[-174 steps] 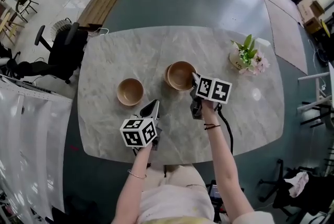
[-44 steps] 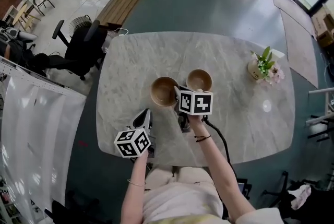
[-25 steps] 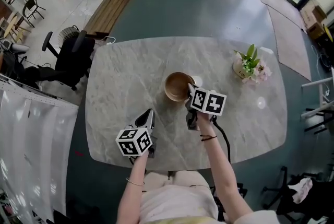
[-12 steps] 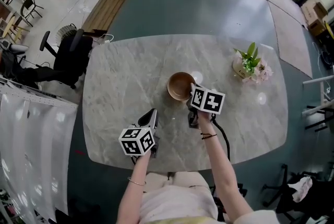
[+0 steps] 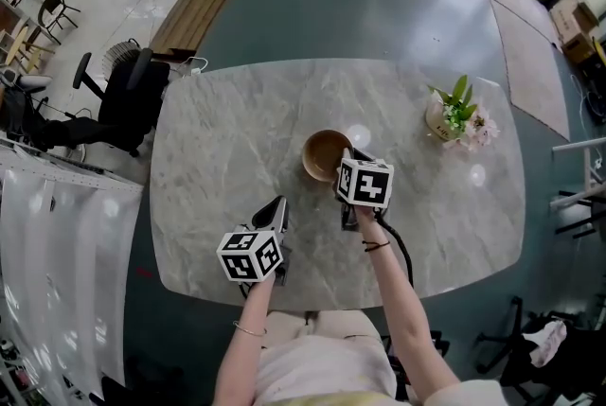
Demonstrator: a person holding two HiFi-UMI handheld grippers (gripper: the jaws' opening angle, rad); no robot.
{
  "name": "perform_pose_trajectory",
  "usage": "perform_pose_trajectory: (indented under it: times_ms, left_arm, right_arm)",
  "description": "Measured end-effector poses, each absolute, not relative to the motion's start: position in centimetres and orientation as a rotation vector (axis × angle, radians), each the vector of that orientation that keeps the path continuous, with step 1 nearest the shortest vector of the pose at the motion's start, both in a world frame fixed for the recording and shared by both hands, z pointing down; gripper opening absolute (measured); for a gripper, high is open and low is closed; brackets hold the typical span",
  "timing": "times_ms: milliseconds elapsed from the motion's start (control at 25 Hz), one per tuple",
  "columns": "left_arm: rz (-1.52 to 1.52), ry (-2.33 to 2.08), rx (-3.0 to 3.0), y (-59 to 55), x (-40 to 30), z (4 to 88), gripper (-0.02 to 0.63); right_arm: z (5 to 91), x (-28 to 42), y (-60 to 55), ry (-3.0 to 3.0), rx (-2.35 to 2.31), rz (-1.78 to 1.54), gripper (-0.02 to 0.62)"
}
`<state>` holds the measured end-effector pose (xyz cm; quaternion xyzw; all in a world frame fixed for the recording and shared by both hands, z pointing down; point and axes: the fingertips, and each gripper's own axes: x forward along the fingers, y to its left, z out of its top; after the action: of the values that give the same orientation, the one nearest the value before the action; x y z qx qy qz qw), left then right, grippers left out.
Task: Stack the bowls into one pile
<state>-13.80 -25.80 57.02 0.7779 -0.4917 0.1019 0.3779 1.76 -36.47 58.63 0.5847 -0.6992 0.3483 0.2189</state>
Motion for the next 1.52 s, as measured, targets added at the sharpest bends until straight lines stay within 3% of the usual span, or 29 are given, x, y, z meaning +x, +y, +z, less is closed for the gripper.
perform_pose_trajectory:
  times_ms: [560, 800, 1040, 1240, 1400, 1520]
  left_arm:
    - [0.258, -1.258, 1.988, -25.7, -13.7, 57.0, 0.000]
    - [0.248, -1.264, 1.997, -25.8, -13.8, 56.6, 0.000]
    - [0.213, -1.284, 2.050, -25.9, -14.3, 54.8, 0.000]
    - [0.193, -1.319, 2.120, -26.1, -15.0, 52.5, 0.000]
    - [0.169, -1.336, 2.193, -25.8, -14.9, 50.3, 0.000]
    - [0.158, -1.354, 2.242, -25.4, -14.9, 48.8, 0.000]
  right_arm:
    - [57.3, 1.3, -36.3, -1.973, 1.591, 0.742, 0.062]
    - [56.9, 1.6, -36.2, -1.987, 1.596, 0.720, 0.110]
    - [55.8, 1.9, -35.1, -2.057, 1.594, 0.765, 0.112]
    - [54.3, 2.2, -33.4, -2.117, 1.582, 0.730, 0.082]
    - [52.7, 2.8, -31.8, -2.171, 1.602, 0.713, 0.007]
    - [51.2, 2.8, -30.6, -2.246, 1.603, 0.721, 0.006]
